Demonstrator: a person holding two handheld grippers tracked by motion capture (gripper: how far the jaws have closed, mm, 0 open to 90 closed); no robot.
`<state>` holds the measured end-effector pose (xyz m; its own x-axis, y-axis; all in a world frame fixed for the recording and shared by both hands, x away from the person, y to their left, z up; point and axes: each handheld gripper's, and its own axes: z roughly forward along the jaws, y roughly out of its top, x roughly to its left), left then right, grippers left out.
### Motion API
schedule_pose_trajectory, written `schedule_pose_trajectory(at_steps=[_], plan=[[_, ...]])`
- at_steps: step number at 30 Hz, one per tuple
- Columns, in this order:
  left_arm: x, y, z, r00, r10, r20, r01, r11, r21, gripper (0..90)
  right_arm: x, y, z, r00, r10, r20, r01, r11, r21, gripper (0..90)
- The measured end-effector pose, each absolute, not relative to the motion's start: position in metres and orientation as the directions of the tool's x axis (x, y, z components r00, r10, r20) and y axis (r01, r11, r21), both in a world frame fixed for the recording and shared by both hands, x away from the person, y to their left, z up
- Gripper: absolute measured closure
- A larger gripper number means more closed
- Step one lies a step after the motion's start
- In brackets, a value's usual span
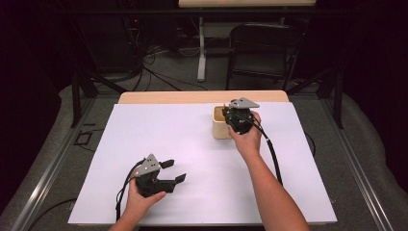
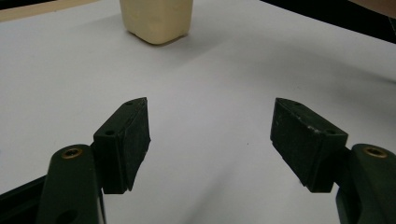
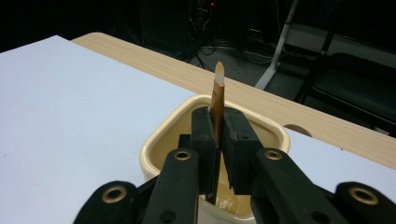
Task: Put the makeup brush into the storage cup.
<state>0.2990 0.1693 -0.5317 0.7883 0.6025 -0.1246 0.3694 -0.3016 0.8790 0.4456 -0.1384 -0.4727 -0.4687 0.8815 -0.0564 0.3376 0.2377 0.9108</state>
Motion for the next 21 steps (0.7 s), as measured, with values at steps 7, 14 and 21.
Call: schedule_pose_trajectory(at_steps=[7, 14, 21], plan=[[0.2990, 0.1693, -0.5318, 0.788, 0.603, -0.124, 0.370, -0.302, 0.879, 28.6, 0.4465, -0.1387, -0.4742, -0.470, 0.881, -0.056, 0.345, 0.242, 0.907, 83.3], [0.2992, 0.1693, -0.5319, 0.789, 0.602, -0.124, 0.369, -0.303, 0.879, 28.6, 0.4474, -0.1391, -0.4755, -0.469, 0.881, -0.058, 0.357, 0.249, 0.900, 83.3], [0.2993, 0.1692, -0.5322, 0.790, 0.601, -0.124, 0.369, -0.305, 0.878, 28.6, 0.4480, -0.1394, -0.4762, -0.472, 0.880, -0.057, 0.365, 0.253, 0.896, 83.3]])
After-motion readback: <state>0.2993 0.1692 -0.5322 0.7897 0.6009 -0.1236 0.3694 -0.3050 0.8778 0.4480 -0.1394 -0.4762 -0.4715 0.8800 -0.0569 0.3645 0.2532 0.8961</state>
